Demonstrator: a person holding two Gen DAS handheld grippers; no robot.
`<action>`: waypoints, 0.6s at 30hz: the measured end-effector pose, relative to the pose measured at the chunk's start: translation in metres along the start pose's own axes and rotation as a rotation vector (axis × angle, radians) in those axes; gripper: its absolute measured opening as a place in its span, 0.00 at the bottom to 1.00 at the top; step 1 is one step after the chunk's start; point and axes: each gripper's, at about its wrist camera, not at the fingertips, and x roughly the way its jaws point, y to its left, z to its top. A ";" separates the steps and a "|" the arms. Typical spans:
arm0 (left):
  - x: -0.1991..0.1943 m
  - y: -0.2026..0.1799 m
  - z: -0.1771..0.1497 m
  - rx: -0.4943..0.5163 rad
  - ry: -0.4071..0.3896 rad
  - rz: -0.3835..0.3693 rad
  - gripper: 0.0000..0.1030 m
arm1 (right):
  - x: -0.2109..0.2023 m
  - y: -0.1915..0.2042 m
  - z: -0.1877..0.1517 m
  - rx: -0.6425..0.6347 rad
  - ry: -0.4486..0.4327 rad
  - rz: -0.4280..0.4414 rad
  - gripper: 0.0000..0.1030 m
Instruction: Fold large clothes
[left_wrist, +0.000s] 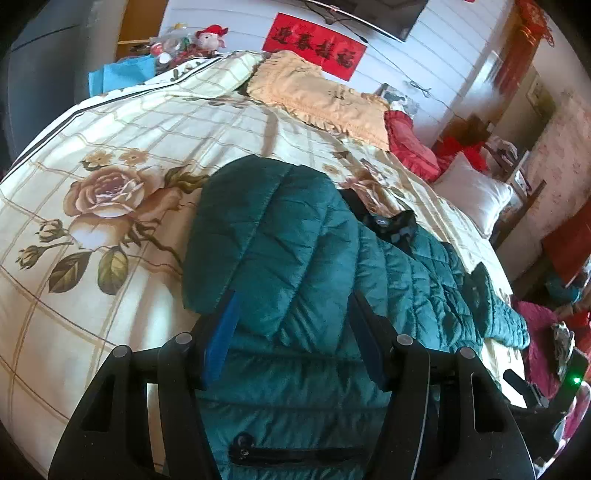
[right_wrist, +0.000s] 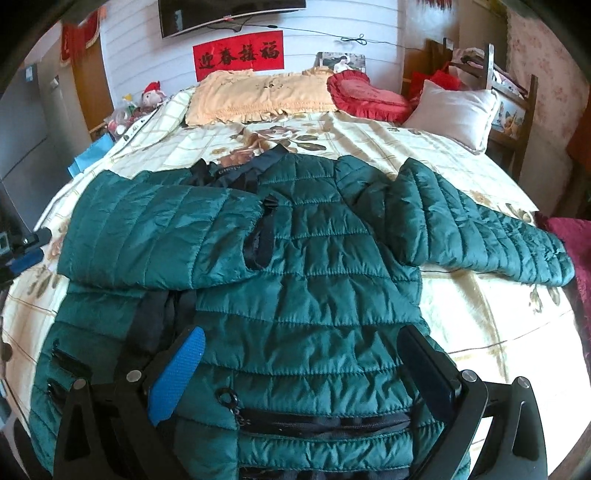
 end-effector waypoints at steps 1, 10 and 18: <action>0.001 0.003 0.001 -0.008 -0.002 0.006 0.59 | 0.001 -0.001 0.003 0.008 -0.002 0.011 1.00; 0.028 0.029 0.003 -0.044 0.051 0.116 0.59 | 0.040 -0.006 0.055 0.158 0.041 0.271 1.00; 0.039 0.048 0.003 -0.087 0.076 0.131 0.59 | 0.123 0.025 0.073 0.154 0.202 0.317 0.52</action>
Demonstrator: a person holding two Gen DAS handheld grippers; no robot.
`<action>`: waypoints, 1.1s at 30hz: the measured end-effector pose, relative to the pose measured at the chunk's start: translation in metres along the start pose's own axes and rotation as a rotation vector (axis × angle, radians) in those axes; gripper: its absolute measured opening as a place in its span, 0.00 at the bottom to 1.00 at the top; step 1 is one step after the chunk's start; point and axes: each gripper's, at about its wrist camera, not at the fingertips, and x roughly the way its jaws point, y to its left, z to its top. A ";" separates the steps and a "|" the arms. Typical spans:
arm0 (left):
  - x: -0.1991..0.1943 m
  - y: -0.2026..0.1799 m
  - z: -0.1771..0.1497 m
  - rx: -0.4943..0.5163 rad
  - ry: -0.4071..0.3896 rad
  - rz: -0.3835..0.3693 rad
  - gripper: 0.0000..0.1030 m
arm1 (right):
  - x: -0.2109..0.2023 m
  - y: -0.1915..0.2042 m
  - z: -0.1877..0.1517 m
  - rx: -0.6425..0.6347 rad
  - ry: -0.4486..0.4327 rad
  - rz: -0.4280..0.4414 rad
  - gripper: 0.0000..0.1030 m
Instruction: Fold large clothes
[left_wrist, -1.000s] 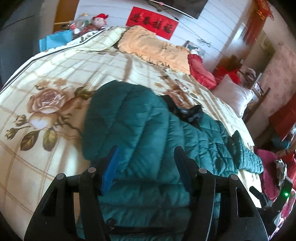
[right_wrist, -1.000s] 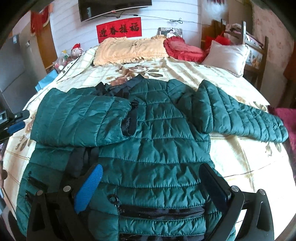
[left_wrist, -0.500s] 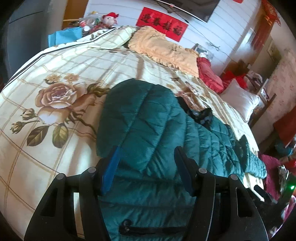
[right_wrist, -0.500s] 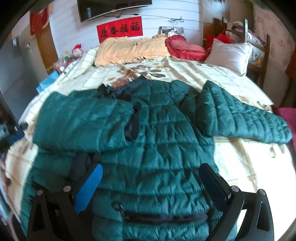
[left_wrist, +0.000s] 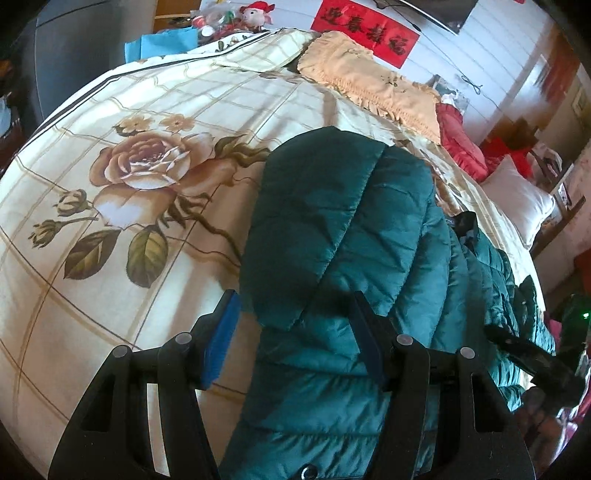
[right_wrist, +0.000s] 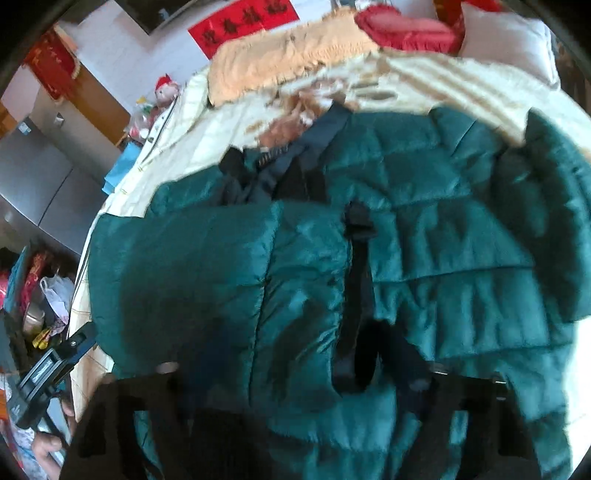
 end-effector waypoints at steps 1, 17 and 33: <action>0.000 0.002 0.000 -0.004 0.001 -0.001 0.59 | 0.002 0.003 0.000 -0.016 -0.022 0.001 0.44; -0.014 -0.014 0.017 -0.004 -0.052 -0.012 0.59 | -0.100 0.003 0.035 -0.129 -0.352 -0.143 0.17; 0.058 -0.048 0.013 0.094 0.009 0.130 0.59 | -0.022 -0.065 0.037 -0.084 -0.148 -0.326 0.58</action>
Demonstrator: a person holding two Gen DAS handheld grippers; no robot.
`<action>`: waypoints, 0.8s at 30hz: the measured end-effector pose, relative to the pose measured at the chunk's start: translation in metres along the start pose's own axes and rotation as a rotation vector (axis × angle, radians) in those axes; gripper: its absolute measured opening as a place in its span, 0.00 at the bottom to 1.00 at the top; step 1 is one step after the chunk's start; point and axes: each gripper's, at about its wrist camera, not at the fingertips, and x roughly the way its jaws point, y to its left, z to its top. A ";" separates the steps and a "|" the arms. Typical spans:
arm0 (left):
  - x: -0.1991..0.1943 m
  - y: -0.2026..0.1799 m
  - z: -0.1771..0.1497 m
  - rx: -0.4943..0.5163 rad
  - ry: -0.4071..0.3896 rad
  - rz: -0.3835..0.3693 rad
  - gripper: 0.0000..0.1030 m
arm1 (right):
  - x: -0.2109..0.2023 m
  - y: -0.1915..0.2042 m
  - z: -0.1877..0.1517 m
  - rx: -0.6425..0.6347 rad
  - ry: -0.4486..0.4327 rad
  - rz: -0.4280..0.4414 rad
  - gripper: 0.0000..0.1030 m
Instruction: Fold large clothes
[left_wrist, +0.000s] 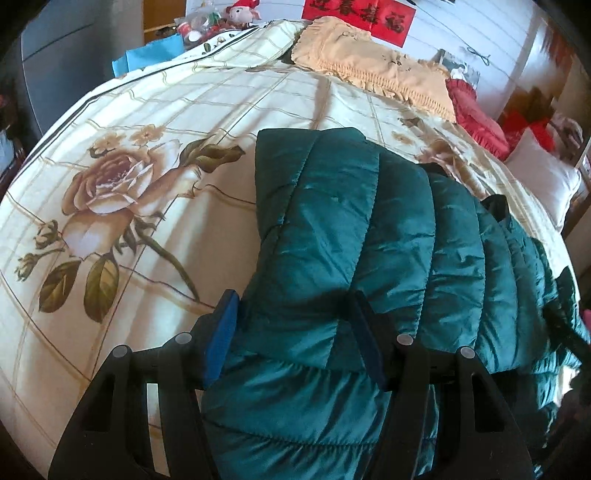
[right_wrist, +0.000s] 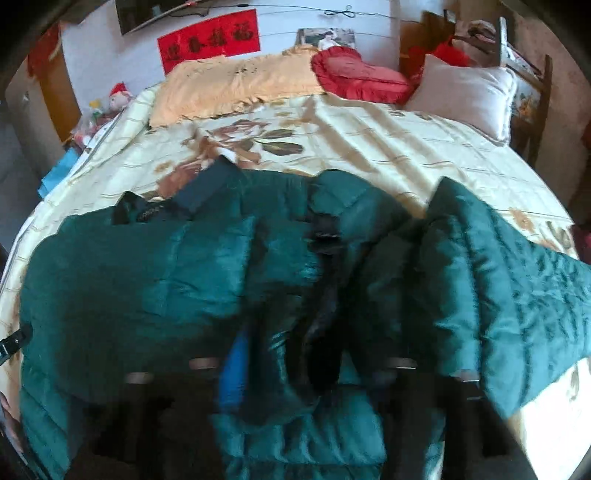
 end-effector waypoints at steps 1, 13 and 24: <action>-0.001 0.000 0.000 0.003 0.001 0.002 0.59 | -0.006 -0.002 -0.001 0.004 -0.010 0.000 0.58; -0.033 -0.043 0.004 0.101 -0.079 -0.023 0.59 | -0.059 0.052 -0.012 -0.148 -0.080 0.130 0.58; 0.000 -0.062 -0.003 0.138 -0.056 0.021 0.59 | 0.012 0.058 -0.010 -0.134 -0.017 0.036 0.58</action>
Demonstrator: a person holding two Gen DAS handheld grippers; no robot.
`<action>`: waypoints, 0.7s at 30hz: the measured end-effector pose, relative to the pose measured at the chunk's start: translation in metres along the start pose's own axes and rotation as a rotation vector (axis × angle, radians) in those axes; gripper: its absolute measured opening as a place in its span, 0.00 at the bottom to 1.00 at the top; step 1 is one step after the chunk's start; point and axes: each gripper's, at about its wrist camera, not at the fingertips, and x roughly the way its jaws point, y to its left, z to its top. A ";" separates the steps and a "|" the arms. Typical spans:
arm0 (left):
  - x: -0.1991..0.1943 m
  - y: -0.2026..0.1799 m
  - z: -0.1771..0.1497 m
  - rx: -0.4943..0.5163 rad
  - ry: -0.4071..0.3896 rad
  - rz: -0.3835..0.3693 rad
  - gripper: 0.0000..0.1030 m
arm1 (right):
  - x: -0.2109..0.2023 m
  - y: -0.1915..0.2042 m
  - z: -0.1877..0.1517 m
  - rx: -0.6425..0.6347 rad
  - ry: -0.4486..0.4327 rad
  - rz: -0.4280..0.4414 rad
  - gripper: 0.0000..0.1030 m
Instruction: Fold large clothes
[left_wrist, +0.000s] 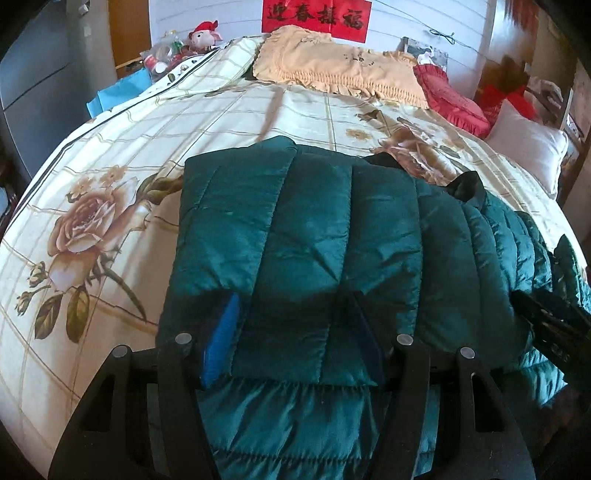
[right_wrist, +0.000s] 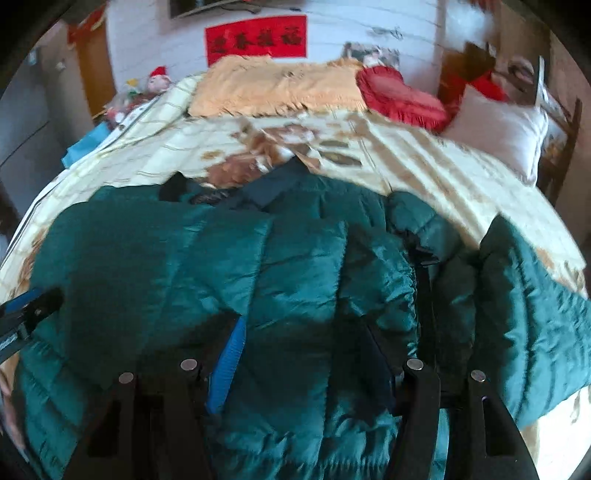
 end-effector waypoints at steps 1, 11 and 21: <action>0.001 0.000 0.000 0.002 0.000 0.004 0.59 | 0.007 -0.002 0.000 0.016 0.012 0.011 0.58; 0.001 -0.003 -0.001 0.012 -0.004 0.019 0.59 | -0.042 -0.009 -0.007 0.017 -0.052 0.005 0.58; -0.018 -0.004 -0.011 0.009 -0.003 0.010 0.59 | -0.025 -0.014 -0.023 -0.005 0.017 -0.026 0.58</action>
